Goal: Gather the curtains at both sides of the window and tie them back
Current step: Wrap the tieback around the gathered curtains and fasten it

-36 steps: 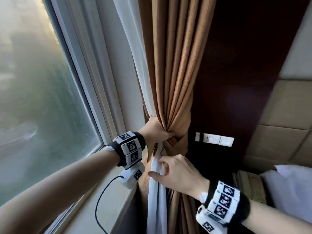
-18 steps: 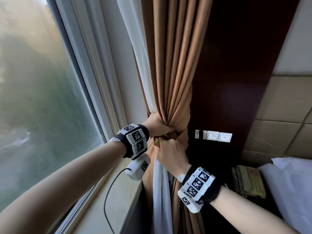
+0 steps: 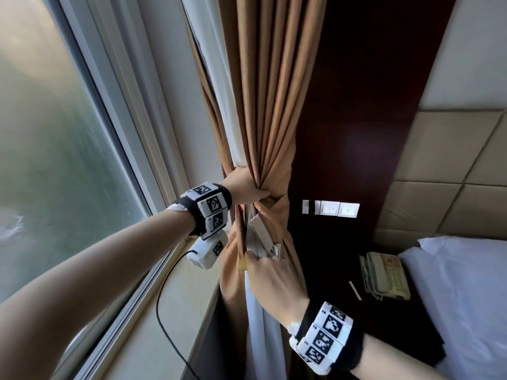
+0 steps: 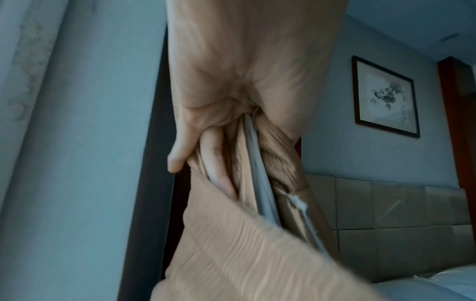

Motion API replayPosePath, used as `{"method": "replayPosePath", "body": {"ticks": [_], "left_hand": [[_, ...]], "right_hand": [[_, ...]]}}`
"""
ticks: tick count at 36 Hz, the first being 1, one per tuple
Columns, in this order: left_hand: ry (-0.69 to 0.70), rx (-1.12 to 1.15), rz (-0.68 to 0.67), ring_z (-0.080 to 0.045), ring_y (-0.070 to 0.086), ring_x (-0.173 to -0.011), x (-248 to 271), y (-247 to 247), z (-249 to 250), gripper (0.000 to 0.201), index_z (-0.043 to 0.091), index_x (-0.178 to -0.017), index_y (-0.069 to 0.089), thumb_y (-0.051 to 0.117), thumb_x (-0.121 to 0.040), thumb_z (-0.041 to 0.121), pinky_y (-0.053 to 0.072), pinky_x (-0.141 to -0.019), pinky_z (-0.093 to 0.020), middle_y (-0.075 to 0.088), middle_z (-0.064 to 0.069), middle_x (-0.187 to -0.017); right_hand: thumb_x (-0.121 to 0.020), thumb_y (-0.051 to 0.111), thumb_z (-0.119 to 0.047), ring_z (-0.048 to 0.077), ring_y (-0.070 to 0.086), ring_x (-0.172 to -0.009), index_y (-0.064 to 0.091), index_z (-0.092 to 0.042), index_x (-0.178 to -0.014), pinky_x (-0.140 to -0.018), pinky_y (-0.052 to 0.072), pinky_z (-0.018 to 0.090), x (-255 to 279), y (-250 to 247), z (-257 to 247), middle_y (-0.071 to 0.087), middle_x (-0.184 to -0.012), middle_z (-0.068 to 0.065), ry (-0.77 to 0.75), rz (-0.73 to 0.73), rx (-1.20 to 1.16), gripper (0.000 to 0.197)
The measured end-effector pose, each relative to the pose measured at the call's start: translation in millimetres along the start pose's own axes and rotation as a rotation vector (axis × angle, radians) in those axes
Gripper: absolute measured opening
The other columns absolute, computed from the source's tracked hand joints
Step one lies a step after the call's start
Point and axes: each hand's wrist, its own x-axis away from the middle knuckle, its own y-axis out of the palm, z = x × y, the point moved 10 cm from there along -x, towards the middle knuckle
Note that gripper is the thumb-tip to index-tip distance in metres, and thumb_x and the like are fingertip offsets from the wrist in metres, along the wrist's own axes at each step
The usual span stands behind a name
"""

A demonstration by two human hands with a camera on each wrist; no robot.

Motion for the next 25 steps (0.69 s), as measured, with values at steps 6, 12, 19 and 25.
{"method": "replayPosePath", "body": {"ticks": [6, 12, 19, 25], "left_hand": [[0.005, 0.047, -0.008, -0.028, 0.047, -0.123, 8.5, 3.2, -4.0, 0.054, 0.009, -0.14, 0.041, 0.06, -0.093, 0.026, 0.034, -0.091, -0.02, 0.051, -0.013, -0.135], [-0.004, 0.08, -0.046, -0.029, 0.045, -0.124, 10.1, 7.7, 1.4, 0.049, 0.007, -0.139, 0.041, 0.056, -0.095, 0.024, 0.033, -0.094, -0.022, 0.049, -0.014, -0.135], [-0.019, 0.092, -0.049, -0.03, 0.046, -0.123, 6.9, 9.3, -1.6, 0.049, 0.007, -0.138, 0.042, 0.057, -0.094, 0.023, 0.034, -0.094, -0.023, 0.05, -0.015, -0.133], [-0.034, 0.092, -0.043, -0.03, 0.048, -0.122, 6.0, 10.8, -2.7, 0.047, 0.009, -0.137, 0.045, 0.058, -0.094, 0.023, 0.034, -0.091, -0.022, 0.052, -0.013, -0.131]], "right_hand": [[-0.078, 0.056, 0.0, 0.016, 0.068, -0.061, 0.042, -0.004, -0.142, -0.05, 0.052, 0.023, 3.1, -4.3, 15.6, 0.073, -0.096, 0.01, -0.009, 0.082, -0.11, 0.065], [-0.08, 0.051, -0.001, 0.008, 0.05, -0.041, 0.032, -0.009, -0.148, -0.043, 0.049, 0.022, 6.3, -16.4, 11.5, 0.065, -0.065, 0.0, -0.069, 0.232, -0.264, 0.071], [-0.09, 0.058, -0.013, 0.015, 0.067, -0.057, 0.052, -0.022, -0.112, -0.052, 0.054, 0.025, 10.3, -22.0, 31.9, 0.069, -0.067, 0.0, 0.019, 0.375, -0.415, 0.024], [-0.092, 0.063, -0.024, 0.012, 0.064, -0.061, 0.068, -0.023, -0.098, -0.05, 0.044, 0.023, 2.4, -38.2, 20.4, 0.069, -0.077, -0.008, 0.027, 0.423, -0.361, 0.008]]}}
